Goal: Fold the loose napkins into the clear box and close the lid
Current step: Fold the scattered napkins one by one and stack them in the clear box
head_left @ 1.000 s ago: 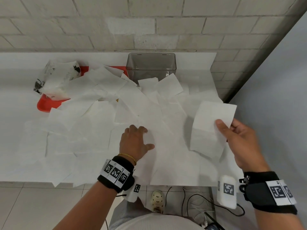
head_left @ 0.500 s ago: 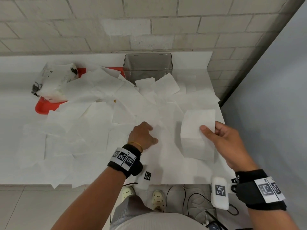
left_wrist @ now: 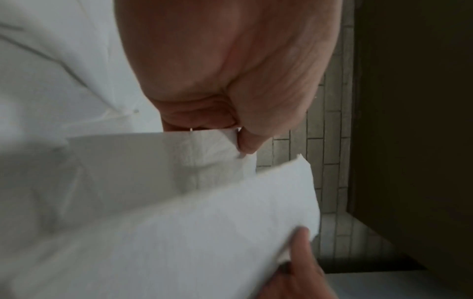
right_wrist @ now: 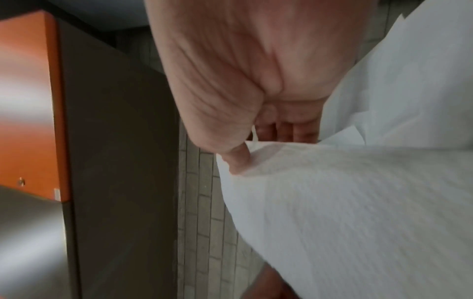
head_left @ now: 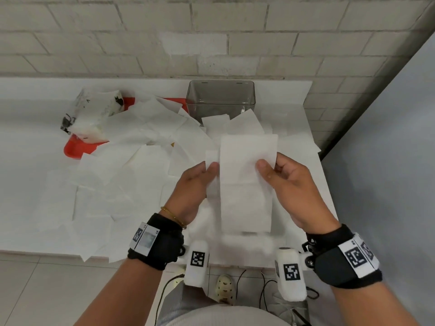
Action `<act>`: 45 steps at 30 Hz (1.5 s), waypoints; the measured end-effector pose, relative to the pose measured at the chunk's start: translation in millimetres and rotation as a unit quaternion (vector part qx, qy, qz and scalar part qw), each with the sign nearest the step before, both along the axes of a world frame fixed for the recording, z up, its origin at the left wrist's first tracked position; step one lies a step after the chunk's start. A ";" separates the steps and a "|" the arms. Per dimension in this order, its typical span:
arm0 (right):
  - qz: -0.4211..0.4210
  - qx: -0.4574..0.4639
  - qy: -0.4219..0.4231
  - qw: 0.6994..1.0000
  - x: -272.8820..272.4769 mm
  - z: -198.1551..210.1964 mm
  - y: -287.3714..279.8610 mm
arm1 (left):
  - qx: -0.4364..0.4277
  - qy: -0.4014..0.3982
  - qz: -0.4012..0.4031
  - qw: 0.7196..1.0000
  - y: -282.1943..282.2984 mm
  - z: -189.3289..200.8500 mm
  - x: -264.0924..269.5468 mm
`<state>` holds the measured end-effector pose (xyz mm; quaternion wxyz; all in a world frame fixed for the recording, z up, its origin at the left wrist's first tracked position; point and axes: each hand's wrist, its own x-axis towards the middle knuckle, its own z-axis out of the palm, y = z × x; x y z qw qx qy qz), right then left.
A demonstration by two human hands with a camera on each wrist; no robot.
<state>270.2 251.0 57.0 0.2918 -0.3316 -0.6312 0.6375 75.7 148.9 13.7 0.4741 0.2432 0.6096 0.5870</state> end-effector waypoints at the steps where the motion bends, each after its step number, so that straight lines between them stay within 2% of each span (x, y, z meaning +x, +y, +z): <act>1: -0.014 0.007 -0.005 1.000 -6.7 -2.5 -0.3 | 0.002 -0.016 0.005 1.000 -1.2 3.1 5.0; 5: -0.045 -0.011 -0.017 0.999 -23.6 -20.1 2.3 | 0.021 -0.066 0.024 0.997 -4.1 12.8 19.6; 9: -0.014 -0.010 -0.046 0.999 -28.5 -27.8 0.7 | 0.017 -0.096 0.054 0.994 -2.9 14.2 22.1; 13: -0.002 0.096 -0.118 0.988 -31.7 -36.5 0.3 | 0.011 -0.137 0.040 0.990 -0.4 11.5 26.2; 16: 0.005 0.138 -0.150 0.979 -32.9 -33.7 -4.4 | 0.034 -0.111 0.022 0.993 0.4 2.8 29.9; 19: 0.026 0.065 -0.134 0.988 -28.6 -37.8 -2.5 | 0.049 -0.115 0.053 0.991 0.0 -7.9 25.4; 23: 0.140 0.013 -0.218 0.966 -8.0 -50.7 9.7 | 0.084 -0.160 0.087 0.980 -2.6 -7.8 10.5; 25: 0.138 -0.006 -0.188 0.972 3.5 -57.8 12.9 | 0.096 -0.163 0.094 0.977 -6.0 -10.4 0.4; 28: 0.032 -0.051 -0.097 0.993 16.9 -65.2 17.7 | 0.080 -0.127 0.120 0.981 -14.8 -18.1 -12.8; 31: -0.024 -0.087 -0.042 0.995 22.2 -70.7 20.1 | 0.053 -0.066 0.099 0.991 -25.4 -31.5 -20.1; 36: -0.022 -0.117 -0.030 0.992 18.7 -90.1 11.0 | -0.014 0.052 0.022 0.998 -32.2 -57.0 -20.1; 38: -0.004 -0.102 -0.048 0.994 19.2 -96.4 8.3 | -0.033 0.097 0.002 0.995 -32.2 -62.3 -15.9; 45: 0.026 -0.058 -0.094 0.994 17.8 -100.0 4.3 | -0.044 0.106 0.027 0.993 -24.7 -65.6 -5.4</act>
